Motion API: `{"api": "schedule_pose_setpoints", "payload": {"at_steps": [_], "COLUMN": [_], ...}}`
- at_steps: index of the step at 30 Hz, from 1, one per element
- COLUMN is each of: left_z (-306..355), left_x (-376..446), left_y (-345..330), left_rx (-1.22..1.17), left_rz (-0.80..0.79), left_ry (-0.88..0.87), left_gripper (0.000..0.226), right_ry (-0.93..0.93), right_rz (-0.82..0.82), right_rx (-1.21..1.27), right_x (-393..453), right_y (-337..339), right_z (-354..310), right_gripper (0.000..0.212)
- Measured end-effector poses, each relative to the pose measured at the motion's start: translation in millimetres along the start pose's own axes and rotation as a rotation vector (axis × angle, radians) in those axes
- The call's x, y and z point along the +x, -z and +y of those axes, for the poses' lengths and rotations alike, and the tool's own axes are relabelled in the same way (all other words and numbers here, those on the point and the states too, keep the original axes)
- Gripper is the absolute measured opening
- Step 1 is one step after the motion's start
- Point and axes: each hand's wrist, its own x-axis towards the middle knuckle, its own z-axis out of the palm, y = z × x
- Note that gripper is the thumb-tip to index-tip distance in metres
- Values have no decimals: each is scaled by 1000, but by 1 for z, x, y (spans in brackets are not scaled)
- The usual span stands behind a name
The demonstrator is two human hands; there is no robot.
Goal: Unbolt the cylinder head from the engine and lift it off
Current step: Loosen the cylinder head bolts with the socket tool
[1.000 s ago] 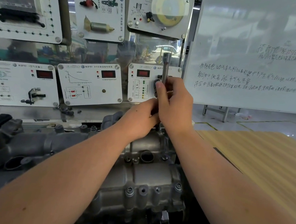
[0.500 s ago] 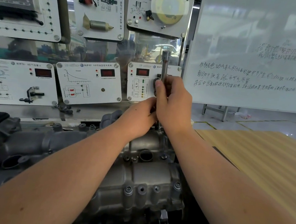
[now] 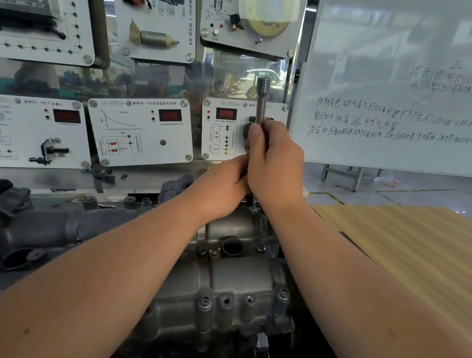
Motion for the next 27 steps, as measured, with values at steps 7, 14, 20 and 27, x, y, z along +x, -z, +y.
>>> {"api": "schedule_pose_setpoints", "payload": {"at_steps": [7,14,20,27], "left_z": [-2,4,5,5], "left_x": [2,-2,-1,-3], "left_y": [-1,1,2,2], "left_rx": [42,-4,12,5], "left_rz": [13,-11,12,-3], "left_ry": [4,9,14,28], "left_gripper": [15,16,17,17], "right_ry": [-44,-23,-57,-60], "right_rz": [-12,1,-13,-12], "right_rx": [50,-1,55,7], "right_x": [0,0,0,0], "right_y": [2,0,0,0], "right_z": [-1,-1,1,-1], "right_gripper": [29,23,18,22]}}
